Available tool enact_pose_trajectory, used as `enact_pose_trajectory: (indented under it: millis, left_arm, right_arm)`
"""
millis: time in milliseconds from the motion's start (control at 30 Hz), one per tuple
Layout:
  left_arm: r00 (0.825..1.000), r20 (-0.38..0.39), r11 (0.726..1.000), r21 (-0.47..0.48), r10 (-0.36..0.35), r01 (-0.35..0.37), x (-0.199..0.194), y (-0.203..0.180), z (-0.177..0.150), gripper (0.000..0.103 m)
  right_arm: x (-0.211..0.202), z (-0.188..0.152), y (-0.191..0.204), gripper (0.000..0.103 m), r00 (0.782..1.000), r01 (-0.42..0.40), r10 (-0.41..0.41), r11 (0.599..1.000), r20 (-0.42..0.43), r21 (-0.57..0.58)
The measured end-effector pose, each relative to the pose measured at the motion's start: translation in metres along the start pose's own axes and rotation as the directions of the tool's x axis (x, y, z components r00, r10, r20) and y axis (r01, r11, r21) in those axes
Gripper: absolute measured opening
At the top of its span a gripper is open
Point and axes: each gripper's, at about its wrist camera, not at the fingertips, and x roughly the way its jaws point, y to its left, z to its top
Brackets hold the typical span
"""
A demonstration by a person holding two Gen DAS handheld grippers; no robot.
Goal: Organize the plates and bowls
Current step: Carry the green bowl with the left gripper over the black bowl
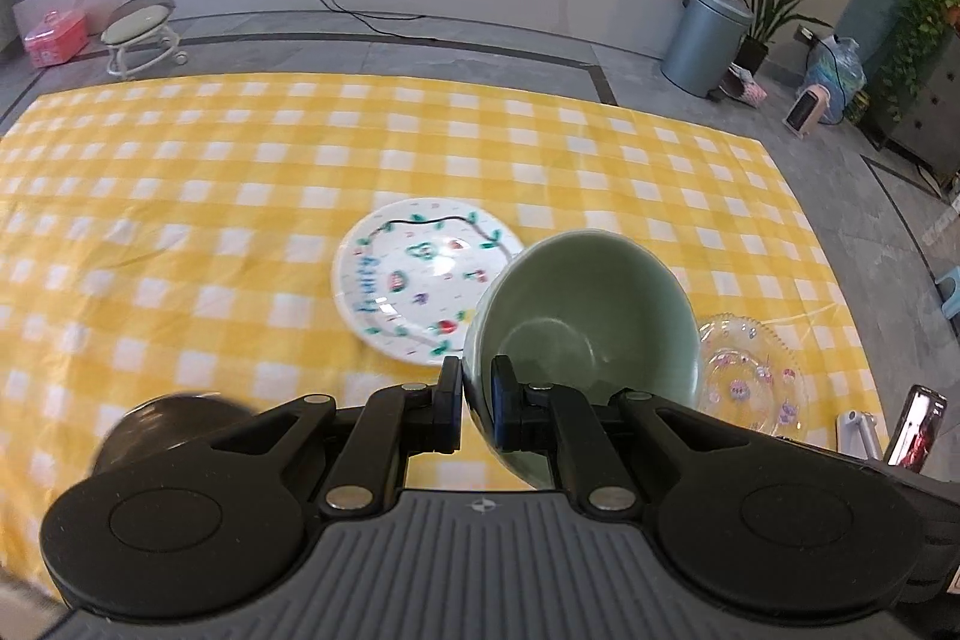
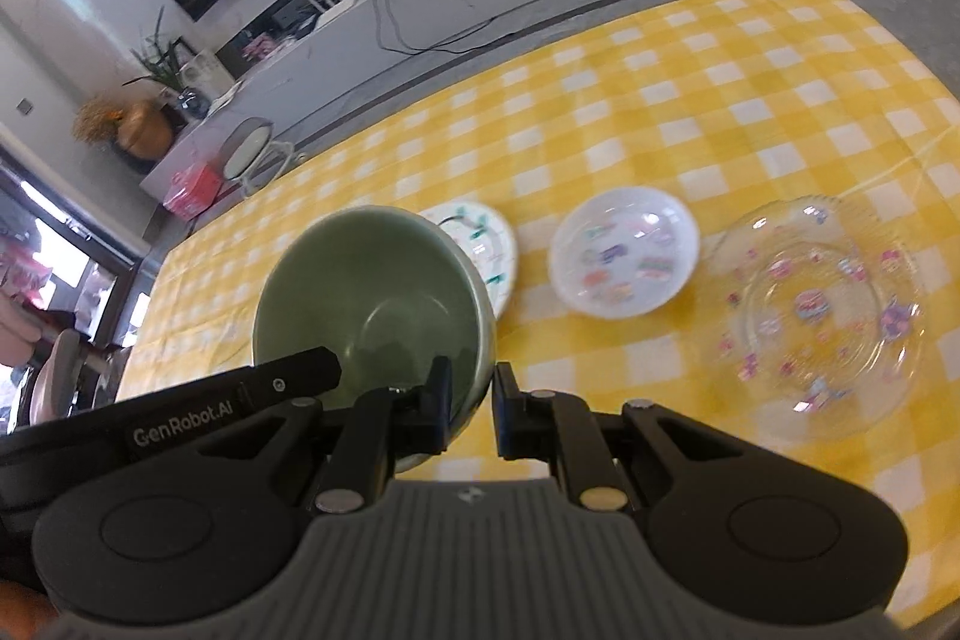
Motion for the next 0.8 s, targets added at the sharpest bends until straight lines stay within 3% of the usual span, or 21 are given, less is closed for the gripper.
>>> enact_pose_trajectory:
  millis: [300, 800]
  left_arm:
    - [0.999, 0.024, 0.998, -0.062, 0.026, -0.025, -0.051, 0.048, -0.012, 0.009]
    - [0.997, -0.057, 0.987, -0.149, 0.051, -0.059, -0.078, 0.118, -0.040, 0.010]
  right_arm:
    - [-0.024, -0.022, 0.066, 0.012, 0.999, -0.039, 0.040, 0.993, 0.005, -0.111]
    - [-0.004, -0.058, 0.134, 0.012, 0.987, -0.091, 0.057, 0.967, -0.148, -0.237]
